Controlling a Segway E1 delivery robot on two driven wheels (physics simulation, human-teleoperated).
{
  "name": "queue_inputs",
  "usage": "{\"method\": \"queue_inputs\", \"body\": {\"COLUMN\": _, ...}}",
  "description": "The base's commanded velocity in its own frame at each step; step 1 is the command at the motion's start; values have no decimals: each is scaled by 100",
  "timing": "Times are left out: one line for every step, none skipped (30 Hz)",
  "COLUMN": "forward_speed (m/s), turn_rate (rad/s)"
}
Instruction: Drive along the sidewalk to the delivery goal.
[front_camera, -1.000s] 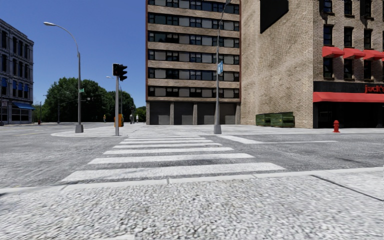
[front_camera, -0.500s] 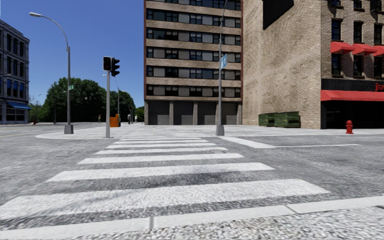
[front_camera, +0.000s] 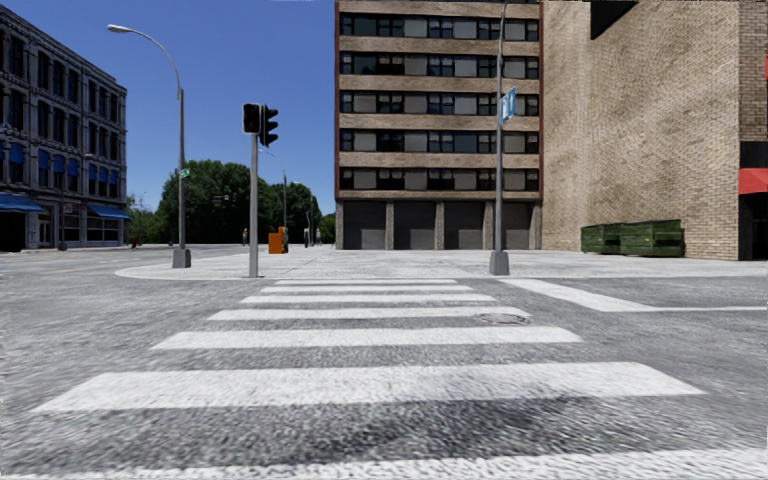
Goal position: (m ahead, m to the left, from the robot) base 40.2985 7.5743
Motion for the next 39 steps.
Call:
{"method": "queue_inputs", "body": {"forward_speed": 156, "turn_rate": 37}}
{"method": "queue_inputs", "body": {"forward_speed": 156, "turn_rate": 24}}
{"method": "queue_inputs", "body": {"forward_speed": 156, "turn_rate": 7}}
{"method": "queue_inputs", "body": {"forward_speed": 156, "turn_rate": 0}}
{"method": "queue_inputs", "body": {"forward_speed": 156, "turn_rate": 0}}
{"method": "queue_inputs", "body": {"forward_speed": 156, "turn_rate": 0}}
{"method": "queue_inputs", "body": {"forward_speed": 157, "turn_rate": 0}}
{"method": "queue_inputs", "body": {"forward_speed": 165, "turn_rate": 0}}
{"method": "queue_inputs", "body": {"forward_speed": 173, "turn_rate": 0}}
{"method": "queue_inputs", "body": {"forward_speed": 178, "turn_rate": 0}}
{"method": "queue_inputs", "body": {"forward_speed": 182, "turn_rate": 0}}
{"method": "queue_inputs", "body": {"forward_speed": 189, "turn_rate": 0}}
{"method": "queue_inputs", "body": {"forward_speed": 189, "turn_rate": 0}}
{"method": "queue_inputs", "body": {"forward_speed": 195, "turn_rate": 0}}
{"method": "queue_inputs", "body": {"forward_speed": 200, "turn_rate": 0}}
{"method": "queue_inputs", "body": {"forward_speed": 200, "turn_rate": 0}}
{"method": "queue_inputs", "body": {"forward_speed": 200, "turn_rate": 0}}
{"method": "queue_inputs", "body": {"forward_speed": 200, "turn_rate": 0}}
{"method": "queue_inputs", "body": {"forward_speed": 200, "turn_rate": 0}}
{"method": "queue_inputs", "body": {"forward_speed": 200, "turn_rate": 0}}
{"method": "queue_inputs", "body": {"forward_speed": 200, "turn_rate": 0}}
{"method": "queue_inputs", "body": {"forward_speed": 200, "turn_rate": 0}}
{"method": "queue_inputs", "body": {"forward_speed": 200, "turn_rate": 0}}
{"method": "queue_inputs", "body": {"forward_speed": 200, "turn_rate": 2}}
{"method": "queue_inputs", "body": {"forward_speed": 200, "turn_rate": 5}}
{"method": "queue_inputs", "body": {"forward_speed": 200, "turn_rate": 8}}
{"method": "queue_inputs", "body": {"forward_speed": 200, "turn_rate": 10}}
{"method": "queue_inputs", "body": {"forward_speed": 200, "turn_rate": 10}}
{"method": "queue_inputs", "body": {"forward_speed": 200, "turn_rate": 12}}
{"method": "queue_inputs", "body": {"forward_speed": 200, "turn_rate": 13}}
{"method": "queue_inputs", "body": {"forward_speed": 200, "turn_rate": 14}}
{"method": "queue_inputs", "body": {"forward_speed": 200, "turn_rate": 16}}
{"method": "queue_inputs", "body": {"forward_speed": 200, "turn_rate": 18}}
{"method": "queue_inputs", "body": {"forward_speed": 200, "turn_rate": 23}}
{"method": "queue_inputs", "body": {"forward_speed": 200, "turn_rate": 26}}
{"method": "queue_inputs", "body": {"forward_speed": 200, "turn_rate": 27}}
{"method": "queue_inputs", "body": {"forward_speed": 200, "turn_rate": 27}}
{"method": "queue_inputs", "body": {"forward_speed": 200, "turn_rate": 27}}
{"method": "queue_inputs", "body": {"forward_speed": 200, "turn_rate": 27}}
